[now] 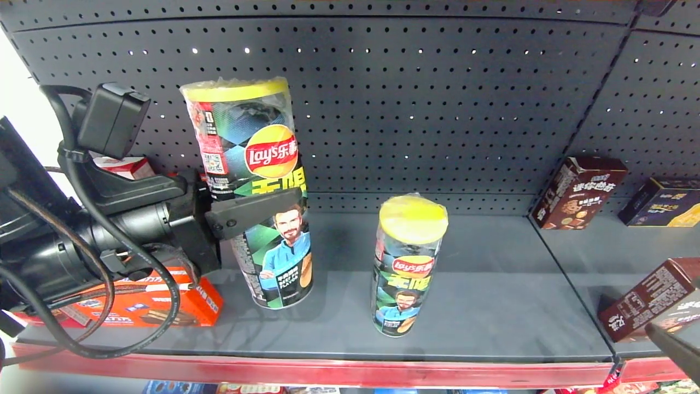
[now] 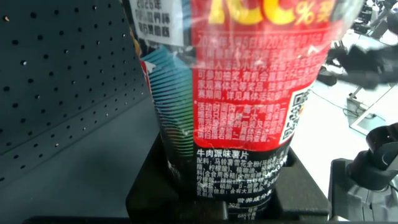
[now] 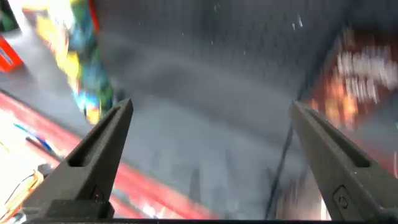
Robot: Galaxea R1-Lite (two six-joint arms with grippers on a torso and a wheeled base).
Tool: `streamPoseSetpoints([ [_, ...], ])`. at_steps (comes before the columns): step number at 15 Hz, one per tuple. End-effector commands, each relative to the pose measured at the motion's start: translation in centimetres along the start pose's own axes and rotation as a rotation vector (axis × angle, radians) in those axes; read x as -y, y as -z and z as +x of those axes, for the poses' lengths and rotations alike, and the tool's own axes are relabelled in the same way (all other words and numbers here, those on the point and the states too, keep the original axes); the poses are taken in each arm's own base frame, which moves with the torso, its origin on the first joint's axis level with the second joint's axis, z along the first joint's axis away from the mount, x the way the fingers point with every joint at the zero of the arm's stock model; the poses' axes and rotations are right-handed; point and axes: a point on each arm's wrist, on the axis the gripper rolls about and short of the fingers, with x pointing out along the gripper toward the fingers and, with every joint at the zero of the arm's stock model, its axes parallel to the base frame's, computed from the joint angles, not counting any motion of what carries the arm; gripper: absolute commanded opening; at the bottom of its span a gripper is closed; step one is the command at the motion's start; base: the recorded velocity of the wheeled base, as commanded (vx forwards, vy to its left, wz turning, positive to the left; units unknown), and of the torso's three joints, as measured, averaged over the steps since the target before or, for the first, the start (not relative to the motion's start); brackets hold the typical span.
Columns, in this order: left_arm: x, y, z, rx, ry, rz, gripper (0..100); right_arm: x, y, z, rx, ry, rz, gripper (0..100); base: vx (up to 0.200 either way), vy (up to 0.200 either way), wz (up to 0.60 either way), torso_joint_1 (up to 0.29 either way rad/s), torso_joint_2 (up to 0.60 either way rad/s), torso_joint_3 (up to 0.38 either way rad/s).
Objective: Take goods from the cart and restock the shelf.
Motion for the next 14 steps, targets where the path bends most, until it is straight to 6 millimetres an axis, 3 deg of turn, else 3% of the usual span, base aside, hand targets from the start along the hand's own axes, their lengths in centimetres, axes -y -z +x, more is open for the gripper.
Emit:
streamPoseSetpoints([
  [1,0.1,-0.1,0.0,0.003,0.002,0.002,0,-1.0,2.4,-3.1,0.015,0.041,0.018,100,0.0,0.0,0.0,0.0,0.0,0.0],
  [3,0.2,-0.1,0.0,0.003,0.005,0.001,0,-1.8,5.9,-5.4,-0.062,0.126,0.061,100,0.0,0.0,0.0,0.0,0.0,0.0],
  [6,0.3,-0.1,-0.1,0.004,0.006,0.002,0,-2.5,8.5,-7.7,-0.091,0.233,0.093,100,0.0,0.0,0.0,0.0,0.0,0.0],
  [12,0.8,0.8,-1.0,-0.017,-0.005,-0.013,0,-1.9,8.4,-8.0,-0.11,0.481,0.073,100,0.0,0.0,0.0,0.0,0.0,0.0],
  [14,1.1,1.1,-1.4,-0.027,-0.006,-0.018,0,-2.4,8.5,-7.8,-0.103,0.282,0.028,100,0.0,0.0,0.0,0.0,0.0,0.0],
])
